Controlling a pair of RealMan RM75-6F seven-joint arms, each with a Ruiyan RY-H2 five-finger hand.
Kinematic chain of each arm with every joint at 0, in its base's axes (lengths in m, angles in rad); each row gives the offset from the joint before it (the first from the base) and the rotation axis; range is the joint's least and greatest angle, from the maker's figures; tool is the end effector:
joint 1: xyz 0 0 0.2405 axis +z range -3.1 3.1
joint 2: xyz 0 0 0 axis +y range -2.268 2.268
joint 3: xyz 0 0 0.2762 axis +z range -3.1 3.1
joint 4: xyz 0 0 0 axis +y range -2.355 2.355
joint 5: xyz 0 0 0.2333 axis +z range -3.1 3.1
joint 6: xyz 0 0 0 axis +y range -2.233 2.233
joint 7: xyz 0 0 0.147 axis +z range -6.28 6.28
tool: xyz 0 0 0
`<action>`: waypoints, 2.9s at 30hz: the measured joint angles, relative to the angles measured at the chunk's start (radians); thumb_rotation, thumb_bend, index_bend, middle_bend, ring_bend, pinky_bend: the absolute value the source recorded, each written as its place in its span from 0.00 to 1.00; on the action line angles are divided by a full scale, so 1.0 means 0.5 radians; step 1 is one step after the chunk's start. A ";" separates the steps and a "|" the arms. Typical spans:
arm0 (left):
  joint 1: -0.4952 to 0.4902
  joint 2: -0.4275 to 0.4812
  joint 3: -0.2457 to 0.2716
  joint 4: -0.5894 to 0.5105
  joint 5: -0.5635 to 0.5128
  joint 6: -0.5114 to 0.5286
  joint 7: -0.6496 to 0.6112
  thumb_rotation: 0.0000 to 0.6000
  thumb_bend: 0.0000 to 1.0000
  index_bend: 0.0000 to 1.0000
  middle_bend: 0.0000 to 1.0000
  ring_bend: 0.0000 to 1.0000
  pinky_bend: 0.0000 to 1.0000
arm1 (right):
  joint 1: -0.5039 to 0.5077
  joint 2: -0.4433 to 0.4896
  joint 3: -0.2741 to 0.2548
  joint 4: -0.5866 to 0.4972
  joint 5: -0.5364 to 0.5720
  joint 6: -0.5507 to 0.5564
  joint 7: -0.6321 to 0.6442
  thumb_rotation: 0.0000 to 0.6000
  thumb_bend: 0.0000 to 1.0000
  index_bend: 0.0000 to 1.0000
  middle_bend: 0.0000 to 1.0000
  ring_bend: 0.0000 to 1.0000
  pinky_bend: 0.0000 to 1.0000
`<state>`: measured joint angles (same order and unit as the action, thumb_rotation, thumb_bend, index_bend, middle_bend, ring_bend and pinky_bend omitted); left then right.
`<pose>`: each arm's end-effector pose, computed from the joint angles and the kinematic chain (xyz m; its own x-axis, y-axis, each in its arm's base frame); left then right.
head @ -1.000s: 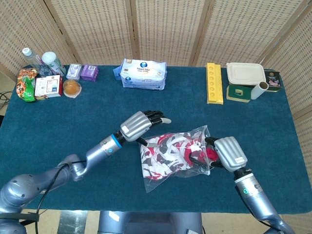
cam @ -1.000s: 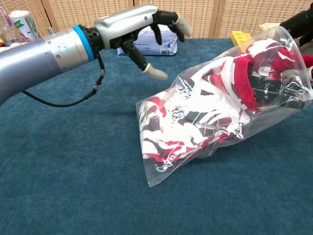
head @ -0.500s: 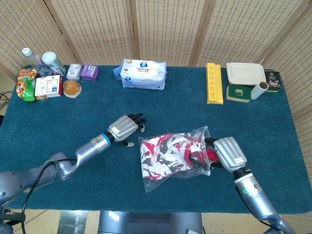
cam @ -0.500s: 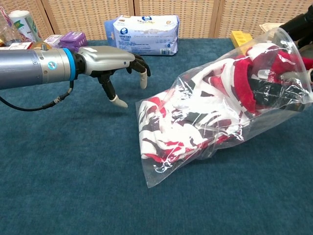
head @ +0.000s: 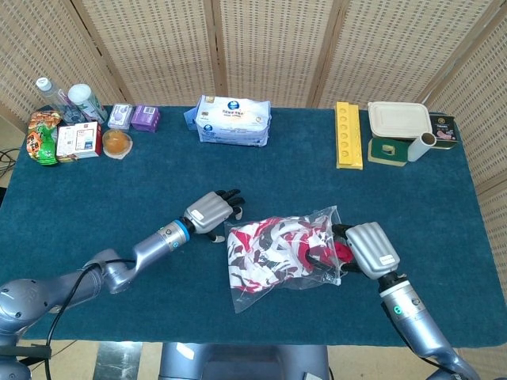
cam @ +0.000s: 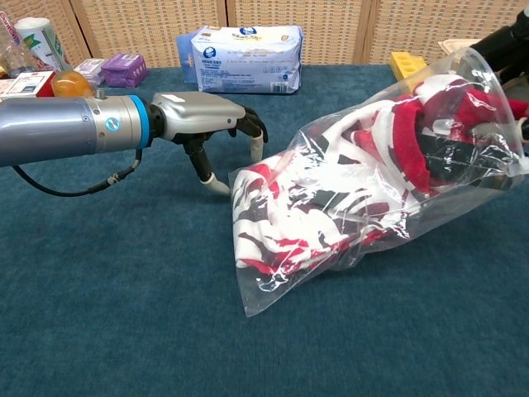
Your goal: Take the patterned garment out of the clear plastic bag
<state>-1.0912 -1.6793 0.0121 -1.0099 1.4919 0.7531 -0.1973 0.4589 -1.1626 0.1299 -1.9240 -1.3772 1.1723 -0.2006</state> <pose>-0.1128 0.4265 -0.0934 0.6577 0.2659 0.7048 0.6189 -0.7241 -0.3044 -0.1834 -0.2783 0.0797 0.3000 -0.1783 0.9371 -0.9098 -0.3488 0.2249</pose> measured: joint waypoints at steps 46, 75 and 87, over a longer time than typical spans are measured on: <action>0.206 0.148 0.103 0.026 0.190 0.226 -0.380 1.00 0.53 0.61 0.16 0.05 0.23 | -0.011 0.015 -0.014 -0.018 -0.011 -0.003 0.070 1.00 0.45 0.70 0.62 0.76 0.76; 0.603 0.558 0.114 -0.201 0.087 0.534 -0.374 1.00 0.54 0.62 0.16 0.05 0.25 | -0.043 0.138 0.028 0.039 0.059 0.038 0.104 1.00 0.45 0.70 0.63 0.76 0.76; 0.931 0.892 0.101 -0.359 -0.113 0.727 -0.292 1.00 0.54 0.62 0.16 0.05 0.25 | -0.132 0.302 0.037 0.118 0.126 0.101 0.188 1.00 0.45 0.70 0.63 0.76 0.76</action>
<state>-0.6256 -1.2334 0.0628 -1.1892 1.4356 1.1166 -0.3435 0.3930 -1.0117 0.1484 -1.8651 -1.3143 1.2228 -0.1065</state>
